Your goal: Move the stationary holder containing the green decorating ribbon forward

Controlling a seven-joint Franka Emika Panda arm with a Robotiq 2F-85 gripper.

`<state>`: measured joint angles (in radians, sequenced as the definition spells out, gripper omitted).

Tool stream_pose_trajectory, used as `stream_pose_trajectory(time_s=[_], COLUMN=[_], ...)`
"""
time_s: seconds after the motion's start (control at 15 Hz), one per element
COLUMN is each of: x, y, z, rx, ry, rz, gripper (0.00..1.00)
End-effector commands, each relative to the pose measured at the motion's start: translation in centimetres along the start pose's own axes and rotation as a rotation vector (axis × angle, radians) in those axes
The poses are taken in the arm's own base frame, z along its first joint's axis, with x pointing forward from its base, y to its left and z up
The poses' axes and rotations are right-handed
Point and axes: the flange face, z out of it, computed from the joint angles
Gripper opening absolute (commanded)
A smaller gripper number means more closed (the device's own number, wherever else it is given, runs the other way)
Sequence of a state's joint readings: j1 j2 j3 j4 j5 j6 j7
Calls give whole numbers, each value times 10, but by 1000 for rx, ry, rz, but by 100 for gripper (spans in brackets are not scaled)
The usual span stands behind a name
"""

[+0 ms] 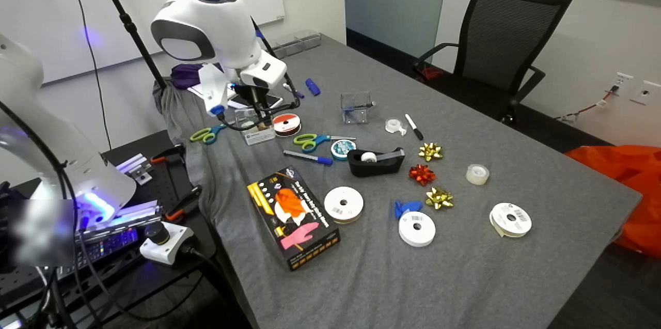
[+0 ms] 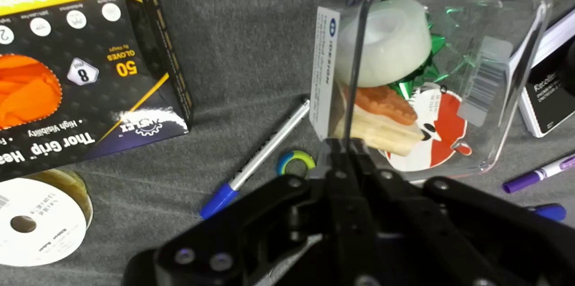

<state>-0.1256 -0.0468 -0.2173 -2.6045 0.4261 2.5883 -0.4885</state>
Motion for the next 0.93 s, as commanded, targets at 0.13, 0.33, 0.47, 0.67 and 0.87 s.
stream_pose_trajectory(time_s=[0.13,0.33,0.47,0.67,0.87], x=[11,10,13,14,17], y=[17,14,18,19,18], z=[-14,-14,-19,-19,-14], rx=[-68,-83,-103,-105,-112], ry=[21,18,31,34,35], rz=[18,16,25,26,26], gripper=[1,5,5,5,1])
